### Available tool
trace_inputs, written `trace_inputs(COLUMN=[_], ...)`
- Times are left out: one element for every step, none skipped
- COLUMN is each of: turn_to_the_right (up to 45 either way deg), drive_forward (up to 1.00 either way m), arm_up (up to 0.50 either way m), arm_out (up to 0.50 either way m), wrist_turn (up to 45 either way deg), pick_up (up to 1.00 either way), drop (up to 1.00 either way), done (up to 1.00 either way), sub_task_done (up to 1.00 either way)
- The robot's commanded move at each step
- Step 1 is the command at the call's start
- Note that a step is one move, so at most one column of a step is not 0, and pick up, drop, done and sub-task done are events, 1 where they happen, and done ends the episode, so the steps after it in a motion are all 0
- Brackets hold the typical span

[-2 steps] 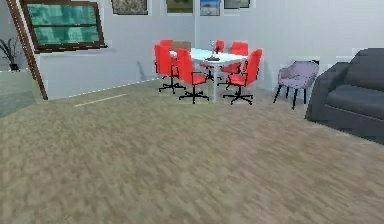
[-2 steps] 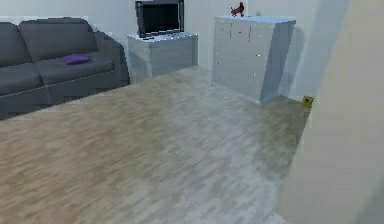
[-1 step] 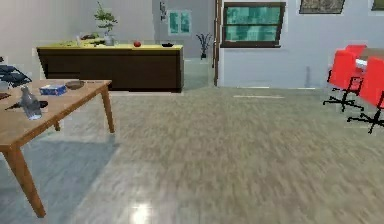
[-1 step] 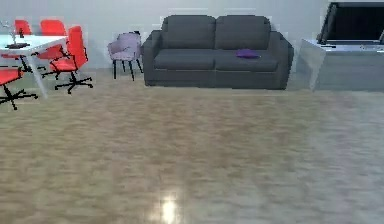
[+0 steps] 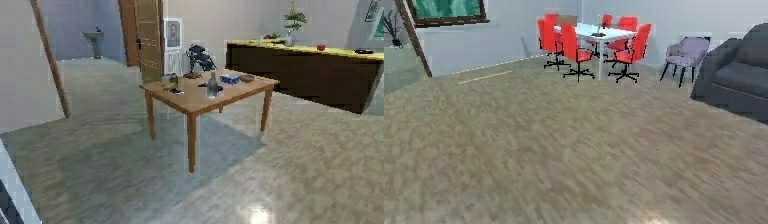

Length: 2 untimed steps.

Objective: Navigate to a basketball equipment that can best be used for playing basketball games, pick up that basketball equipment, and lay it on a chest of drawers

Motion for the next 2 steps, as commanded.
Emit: trace_inputs(turn_to_the_right=[-18.0, 0.0], drive_forward=[0.0, 0.8], arm_up=[0.0, 0.0], arm_out=[0.0, 0.0], wrist_turn=[0.0, 0.0], pick_up=[0.0, 0.0], drop=[0.0, 0.0], done=[0.0, 0.0], sub_task_done=[0.0, 0.0])
